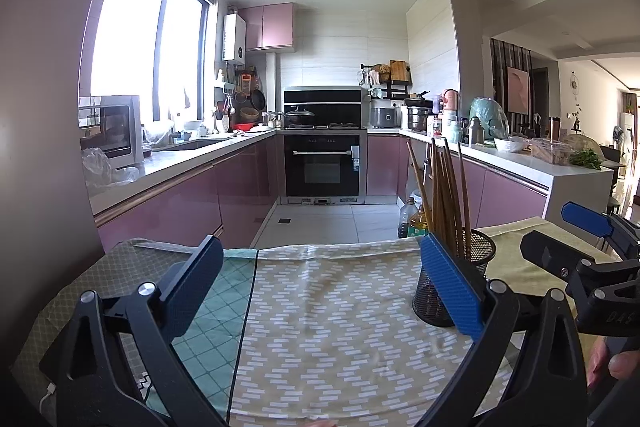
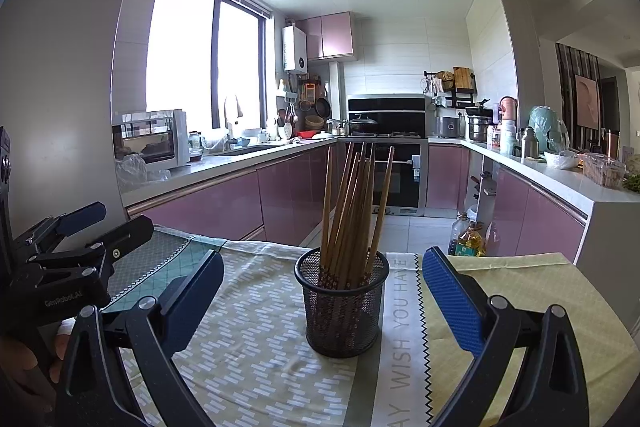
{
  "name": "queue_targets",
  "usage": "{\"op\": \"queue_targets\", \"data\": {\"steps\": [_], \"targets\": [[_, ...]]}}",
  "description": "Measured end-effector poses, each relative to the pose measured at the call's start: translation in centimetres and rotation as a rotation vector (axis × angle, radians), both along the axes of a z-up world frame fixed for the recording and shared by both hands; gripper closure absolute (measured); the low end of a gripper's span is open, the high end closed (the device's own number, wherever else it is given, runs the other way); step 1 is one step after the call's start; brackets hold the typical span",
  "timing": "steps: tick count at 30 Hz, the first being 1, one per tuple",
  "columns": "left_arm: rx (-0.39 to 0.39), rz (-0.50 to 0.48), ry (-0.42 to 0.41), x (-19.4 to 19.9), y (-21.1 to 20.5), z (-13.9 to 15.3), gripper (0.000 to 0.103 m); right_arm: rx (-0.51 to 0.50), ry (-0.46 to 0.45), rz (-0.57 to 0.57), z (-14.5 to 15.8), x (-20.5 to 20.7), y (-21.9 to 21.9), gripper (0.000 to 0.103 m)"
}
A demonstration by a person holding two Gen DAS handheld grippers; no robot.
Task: Organize utensils
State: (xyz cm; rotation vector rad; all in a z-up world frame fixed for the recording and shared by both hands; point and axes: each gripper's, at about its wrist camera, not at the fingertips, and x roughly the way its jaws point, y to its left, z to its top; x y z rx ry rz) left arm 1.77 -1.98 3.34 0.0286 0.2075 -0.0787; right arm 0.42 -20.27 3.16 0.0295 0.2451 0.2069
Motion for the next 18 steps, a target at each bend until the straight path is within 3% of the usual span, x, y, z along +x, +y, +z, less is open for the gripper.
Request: {"op": "queue_targets", "data": {"steps": [18], "targets": [[-0.003, -0.002, -0.004, -0.06, -0.09, 0.24, 0.006, 0.006, 0.004, -0.004, -0.14, -0.09, 0.04, 0.007]]}}
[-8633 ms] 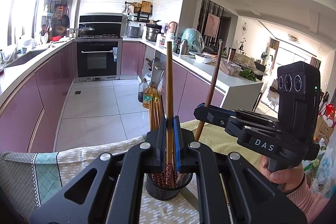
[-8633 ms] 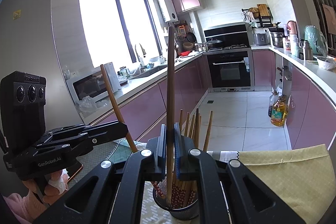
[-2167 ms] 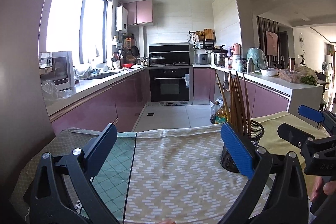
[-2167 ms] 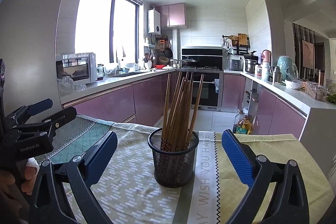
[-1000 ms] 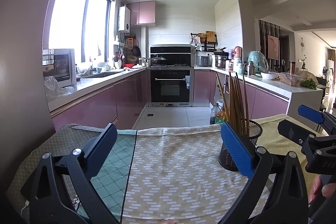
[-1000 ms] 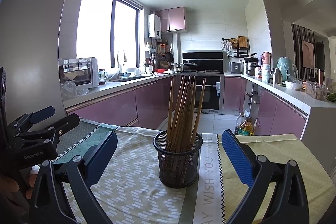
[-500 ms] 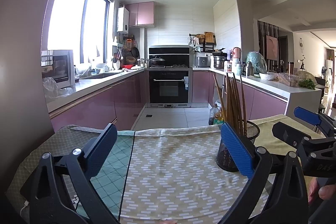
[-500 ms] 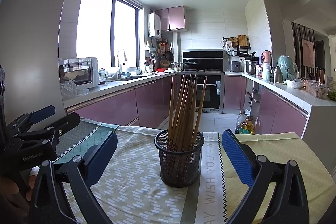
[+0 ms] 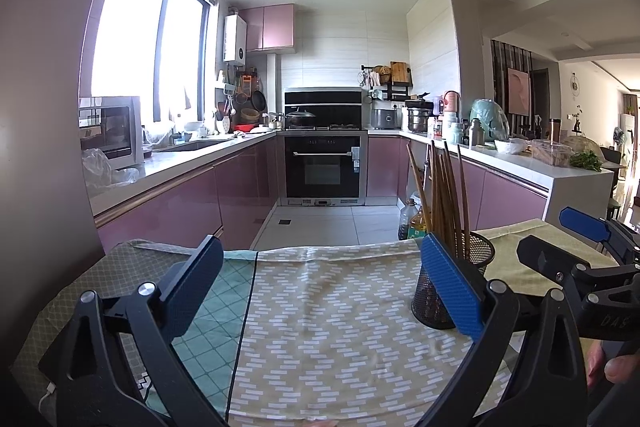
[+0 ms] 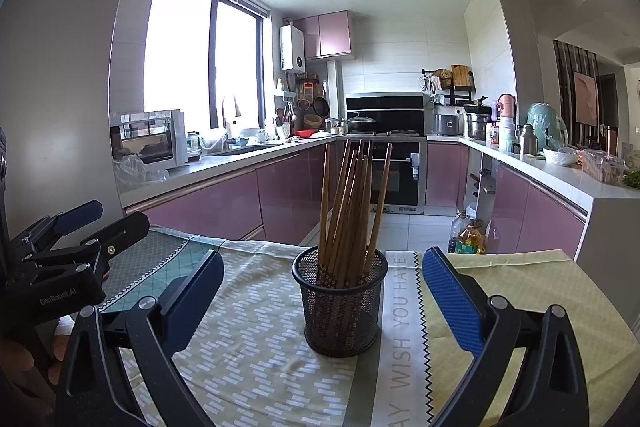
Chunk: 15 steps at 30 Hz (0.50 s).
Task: Organize utensils
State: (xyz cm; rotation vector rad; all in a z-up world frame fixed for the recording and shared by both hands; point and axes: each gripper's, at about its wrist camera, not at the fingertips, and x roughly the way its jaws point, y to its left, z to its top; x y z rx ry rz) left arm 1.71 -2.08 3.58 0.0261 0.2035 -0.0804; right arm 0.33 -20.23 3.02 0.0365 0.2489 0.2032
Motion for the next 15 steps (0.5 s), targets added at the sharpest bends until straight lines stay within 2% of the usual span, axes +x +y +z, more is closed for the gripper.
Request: {"op": "queue_targets", "data": {"steps": [15], "targets": [[0.007, -0.004, -0.006, -0.09, -0.32, 0.30, 0.006, 0.004, 0.003, -0.003, 0.00, -0.01, 0.10, 0.007]]}}
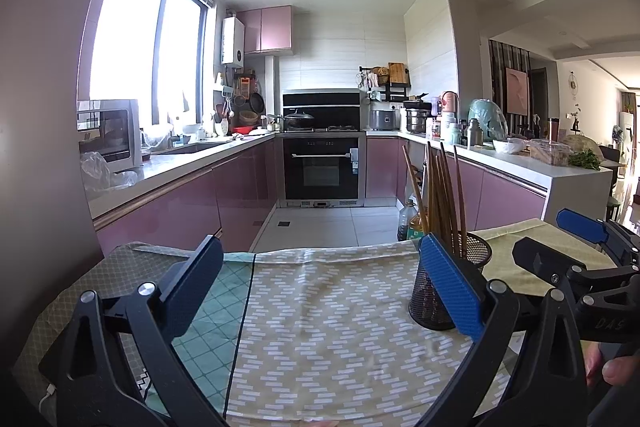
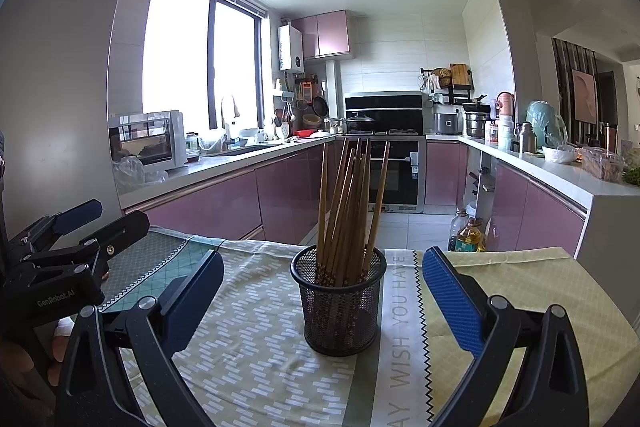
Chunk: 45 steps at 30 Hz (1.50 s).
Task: Organize utensils
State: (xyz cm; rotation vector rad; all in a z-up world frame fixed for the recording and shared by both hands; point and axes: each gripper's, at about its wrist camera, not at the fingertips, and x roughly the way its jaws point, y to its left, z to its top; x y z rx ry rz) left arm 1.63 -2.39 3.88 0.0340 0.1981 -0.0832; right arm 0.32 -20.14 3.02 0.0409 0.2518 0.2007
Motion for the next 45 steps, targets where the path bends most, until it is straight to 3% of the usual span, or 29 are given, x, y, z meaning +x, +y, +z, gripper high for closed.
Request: {"op": "queue_targets", "data": {"steps": [45], "targets": [[0.001, 0.003, 0.008, 0.09, -0.12, -0.18, 0.006, 0.017, 0.010, -0.007, -0.45, 0.35, 0.38, 0.007]]}}
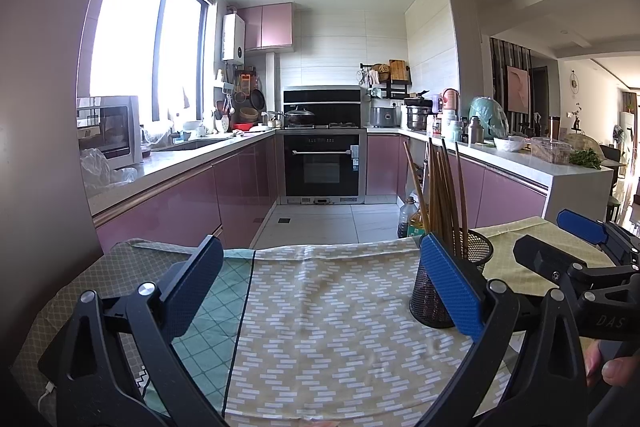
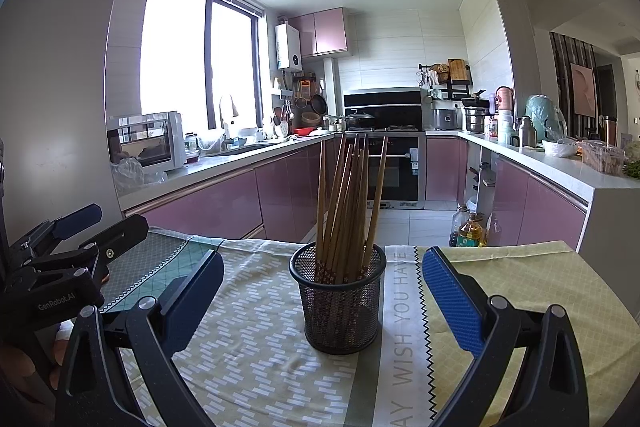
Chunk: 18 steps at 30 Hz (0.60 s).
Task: Organize utensils
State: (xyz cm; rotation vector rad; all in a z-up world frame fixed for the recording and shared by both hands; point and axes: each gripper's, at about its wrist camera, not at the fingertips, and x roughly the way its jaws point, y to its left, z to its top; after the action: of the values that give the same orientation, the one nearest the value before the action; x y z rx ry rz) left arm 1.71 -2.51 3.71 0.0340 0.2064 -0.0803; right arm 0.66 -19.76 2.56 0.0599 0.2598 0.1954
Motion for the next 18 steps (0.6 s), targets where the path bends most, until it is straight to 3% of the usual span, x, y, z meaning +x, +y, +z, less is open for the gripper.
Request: {"op": "queue_targets", "data": {"steps": [18], "targets": [[0.000, -0.001, 0.002, 0.06, 0.03, 0.02, 0.006, 0.002, -0.001, 0.000, -0.02, 0.04, 0.03, 0.007]]}}
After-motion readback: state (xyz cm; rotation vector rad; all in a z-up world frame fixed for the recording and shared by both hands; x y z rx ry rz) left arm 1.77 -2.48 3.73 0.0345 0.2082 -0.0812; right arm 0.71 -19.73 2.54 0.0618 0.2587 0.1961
